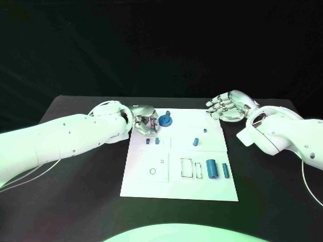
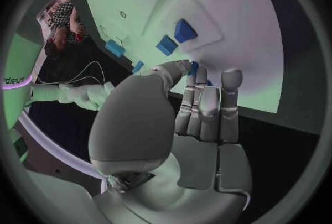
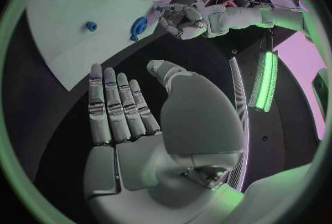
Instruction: Assemble the parts on the task board
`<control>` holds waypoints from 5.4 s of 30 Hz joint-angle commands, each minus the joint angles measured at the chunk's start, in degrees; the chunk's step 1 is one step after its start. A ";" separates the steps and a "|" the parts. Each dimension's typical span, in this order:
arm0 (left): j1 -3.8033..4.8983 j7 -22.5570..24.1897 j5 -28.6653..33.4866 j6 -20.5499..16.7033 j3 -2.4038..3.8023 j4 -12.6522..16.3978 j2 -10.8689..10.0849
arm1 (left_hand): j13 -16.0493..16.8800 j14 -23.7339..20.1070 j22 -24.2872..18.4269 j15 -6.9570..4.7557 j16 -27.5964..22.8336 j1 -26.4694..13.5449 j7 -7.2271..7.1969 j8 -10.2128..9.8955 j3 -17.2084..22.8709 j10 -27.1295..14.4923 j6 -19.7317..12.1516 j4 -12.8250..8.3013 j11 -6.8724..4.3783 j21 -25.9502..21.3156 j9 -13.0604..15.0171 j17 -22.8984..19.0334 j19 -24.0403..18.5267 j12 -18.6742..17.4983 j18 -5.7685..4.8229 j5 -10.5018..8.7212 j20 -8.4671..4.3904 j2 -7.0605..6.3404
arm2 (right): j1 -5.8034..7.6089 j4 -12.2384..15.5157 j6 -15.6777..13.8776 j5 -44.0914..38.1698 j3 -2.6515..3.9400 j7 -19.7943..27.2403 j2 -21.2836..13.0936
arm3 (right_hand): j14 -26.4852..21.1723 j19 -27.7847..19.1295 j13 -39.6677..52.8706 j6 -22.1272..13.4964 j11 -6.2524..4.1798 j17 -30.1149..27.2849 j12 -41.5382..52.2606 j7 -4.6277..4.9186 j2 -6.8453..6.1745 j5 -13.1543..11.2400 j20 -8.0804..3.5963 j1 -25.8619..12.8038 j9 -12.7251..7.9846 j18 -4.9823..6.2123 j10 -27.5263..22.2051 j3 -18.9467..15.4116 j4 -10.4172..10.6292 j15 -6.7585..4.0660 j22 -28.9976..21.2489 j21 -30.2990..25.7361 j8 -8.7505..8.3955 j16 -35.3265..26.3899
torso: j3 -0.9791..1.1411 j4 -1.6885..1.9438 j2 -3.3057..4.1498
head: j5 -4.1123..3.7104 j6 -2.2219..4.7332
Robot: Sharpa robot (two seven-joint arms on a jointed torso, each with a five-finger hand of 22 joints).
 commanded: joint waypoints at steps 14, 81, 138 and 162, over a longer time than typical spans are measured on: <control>-0.04 -1.91 -0.40 2.43 0.01 -0.37 0.43 | -0.39 -0.49 -0.81 0.32 0.05 -0.16 0.27 -1.76 0.07 -0.01 -0.07 -0.66 0.48 -0.57 0.23 -0.87 -0.59 -2.05 -0.89 -0.42 0.11 0.53 | -0.02 0.03 0.56 -0.44 0.02 0.58 -0.04 | 0.18 -0.11 0.03 0.33 -0.11 -0.05 -0.37 3.75 0.39 0.37 0.24 -0.20 -0.05 0.69 0.38 -0.01 -0.23 0.12 -0.08 0.01 -0.18 -0.11 | 0.00 -0.05 0.01 | -0.05 -0.19; -0.06 -0.61 2.26 -1.68 0.13 -0.31 -2.19 | -0.68 -1.32 -0.04 0.27 -2.20 -1.24 -0.56 -9.25 0.99 1.19 -6.44 -1.54 0.54 -0.02 -1.07 -4.86 0.55 -7.61 -1.07 -0.39 0.12 -0.94 | -0.03 -0.25 2.22 -2.66 0.01 0.87 -0.23 | 0.57 0.02 0.04 1.22 -0.64 -1.30 -0.55 2.92 -0.13 -2.57 0.03 2.07 -0.28 0.77 1.23 1.21 -3.24 -0.19 0.05 0.36 -0.60 0.36 | 0.01 -0.03 0.01 | -0.06 -0.39; -0.08 20.09 72.76 0.75 1.53 9.83 -12.80 | 1.59 -17.15 -13.90 3.70 -12.15 -7.14 3.95 -8.63 -10.22 -5.61 -6.57 6.27 3.95 -16.24 -0.33 -24.67 -8.61 -5.90 0.76 -0.57 3.42 -1.34 | -4.59 -8.39 9.93 -44.58 -0.27 -5.12 7.42 | 28.08 24.53 0.92 11.73 -6.88 53.36 -0.07 -2.98 -1.14 -13.07 -8.40 0.38 4.81 -6.90 11.88 11.84 -7.04 -8.67 74.35 77.15 -0.24 63.03 | -0.03 0.04 0.04 | -2.36 0.50; -0.08 19.84 71.69 0.79 1.52 10.17 -12.86 | 1.88 -17.37 -14.22 3.71 -11.82 -5.61 3.95 -8.22 -10.90 -6.18 -6.79 6.16 3.97 -16.62 -0.18 -24.77 -8.30 -5.33 0.80 -0.59 3.47 -0.74 | -5.37 -7.86 10.49 -48.75 -0.35 -9.54 8.24 | 28.18 25.95 2.47 15.13 -8.45 55.27 0.76 -4.11 2.70 -21.01 -9.34 3.05 8.25 -7.62 17.09 14.34 -9.72 -9.85 78.22 80.00 3.25 66.90 | -0.05 -0.02 -0.02 | -2.57 0.18</control>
